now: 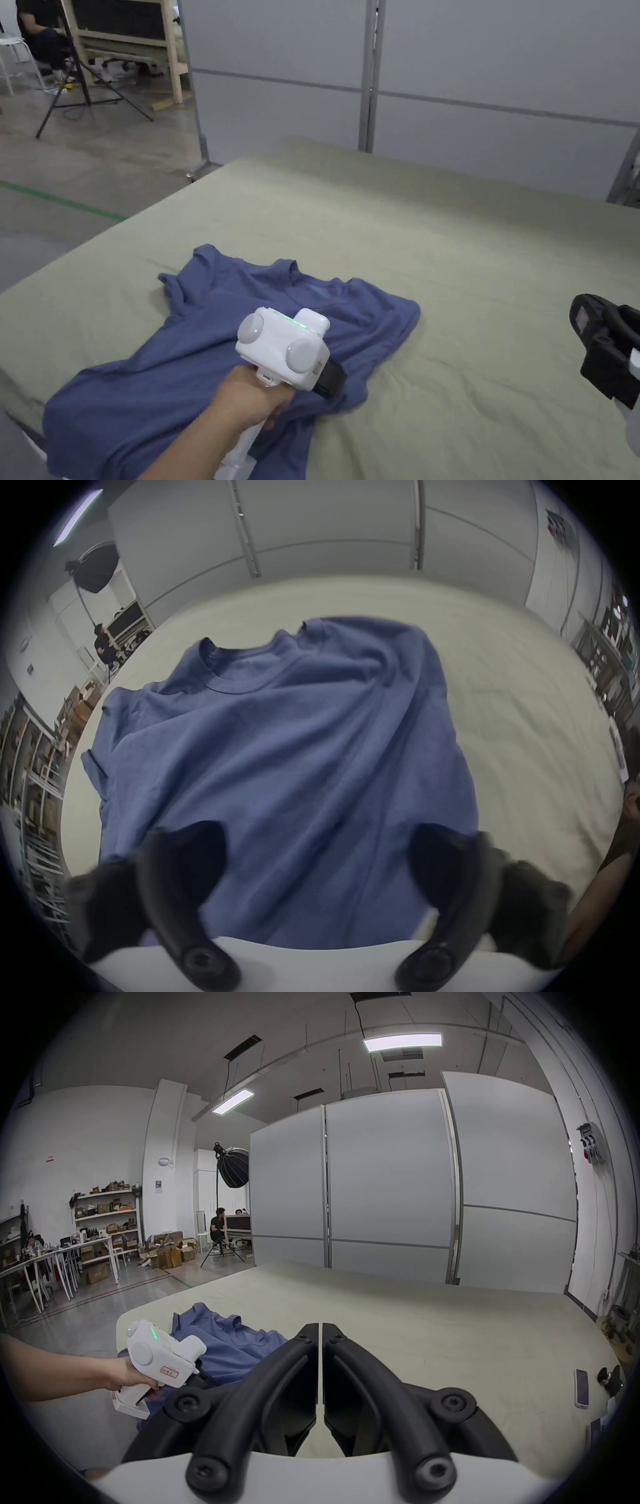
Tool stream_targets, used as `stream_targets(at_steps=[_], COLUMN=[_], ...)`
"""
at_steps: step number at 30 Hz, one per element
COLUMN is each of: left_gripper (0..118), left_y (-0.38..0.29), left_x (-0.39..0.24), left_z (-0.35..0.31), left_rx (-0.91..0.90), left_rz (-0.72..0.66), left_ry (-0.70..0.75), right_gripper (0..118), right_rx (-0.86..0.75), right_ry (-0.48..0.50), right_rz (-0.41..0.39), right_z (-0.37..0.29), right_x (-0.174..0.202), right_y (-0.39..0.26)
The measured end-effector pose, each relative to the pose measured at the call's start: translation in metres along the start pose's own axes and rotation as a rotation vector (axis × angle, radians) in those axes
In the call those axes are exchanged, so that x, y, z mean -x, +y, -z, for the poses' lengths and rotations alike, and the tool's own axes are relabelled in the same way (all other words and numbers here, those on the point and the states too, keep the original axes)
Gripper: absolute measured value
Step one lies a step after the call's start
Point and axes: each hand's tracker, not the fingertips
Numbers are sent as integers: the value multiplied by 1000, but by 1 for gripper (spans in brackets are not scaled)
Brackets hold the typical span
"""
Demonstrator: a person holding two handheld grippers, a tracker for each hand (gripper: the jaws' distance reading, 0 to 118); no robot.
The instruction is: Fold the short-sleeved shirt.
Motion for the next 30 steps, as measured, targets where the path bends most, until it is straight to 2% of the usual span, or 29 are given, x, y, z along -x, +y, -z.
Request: stream_targets(at_steps=[1, 2, 3, 4, 6, 7, 8, 10, 12, 14, 15, 19, 20, 23, 26, 30], left_gripper=[4, 4, 4, 4, 4, 4, 4, 4, 4, 4, 4, 4, 4, 4, 4, 4], left_y=[6, 9, 11, 14, -2, -3, -4, 5, -1, 6, 6, 18, 20, 32, 43, 65], left_x=[8, 11, 14, 19, -9, -14, -16, 3, -1, 1, -5, -13, -19, -42, -83, -170], left_z=[25, 32, 36, 43, 13, 7, 3, -1, -13, -14, -19, -27, -33, -41, -54, -67], left_rx=[6, 24, 1, -3, 32, 22, 30, 0, -23, -35, -44, -66, -98, -115, -154, -192], left_rz=[-21, -84, -137, -122, -34, -36, -60, -193, -237, -164, -124, -130, -117, -49, -27, 157], left_ry=[-2, -14, 54, 59, 46, 48, 40, -17, -58, -52, -5, -56, -31, -75, -165, -217], right_gripper=[5, 5, 5, 5, 5, 5, 5, 5, 5, 5, 5, 5, 5, 5, 5, 5], right_rx=[9, 14, 19, 22, 22, 21, 21, 25, 30, 29, 28, 23, 20, 10, 4, -9], right_ry=[-4, -3, -3, -4, -7, -8, -9, -12, -17, -26, -31, -53, -62, -85, -114, -160], right_rz=[6, 10, 15, 18, 25, 29, 35, 47, 56, 72, 84, 108, 106, 113, 129, 139], right_z=[2, 4, 4, 5, 3, 2, 1, -2, -5, -10, -13, -27, -31, -43, -57, -80], right_x=[-1, -2, -3, -4, -6, -8, -9, -12, -16, -20, -23, -36, -39, -50, -62, -81], right_y=[-2, -4, -5, -6, -8, -9, -10, -14, -16, -19, -19, -19, -18, -17, -17, -16])
